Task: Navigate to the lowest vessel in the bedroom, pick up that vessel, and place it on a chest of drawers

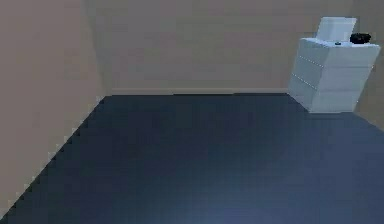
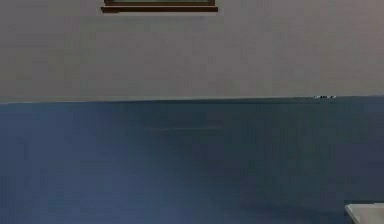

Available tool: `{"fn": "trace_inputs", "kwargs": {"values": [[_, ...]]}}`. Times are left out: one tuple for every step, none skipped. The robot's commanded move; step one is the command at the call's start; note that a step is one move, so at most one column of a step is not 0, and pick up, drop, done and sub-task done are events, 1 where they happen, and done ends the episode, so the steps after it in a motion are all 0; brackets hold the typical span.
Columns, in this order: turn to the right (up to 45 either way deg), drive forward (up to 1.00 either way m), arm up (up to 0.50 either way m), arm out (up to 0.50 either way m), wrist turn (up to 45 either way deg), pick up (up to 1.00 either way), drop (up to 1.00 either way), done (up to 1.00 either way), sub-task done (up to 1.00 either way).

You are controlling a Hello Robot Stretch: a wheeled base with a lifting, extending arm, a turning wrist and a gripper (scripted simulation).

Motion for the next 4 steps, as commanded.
{"fn": "trace_inputs", "kwargs": {"values": [[45.0,0.0,0.0,0.0,0.0,0.0,0.0,0.0,0.0],[39.0,0.0,0.0,0.0,0.0,0.0,0.0,0.0,0.0],[0.0,0.7,0.0,0.0,0.0,0.0,0.0,0.0,0.0],[45.0,0.0,0.0,0.0,0.0,0.0,0.0,0.0,0.0]]}}
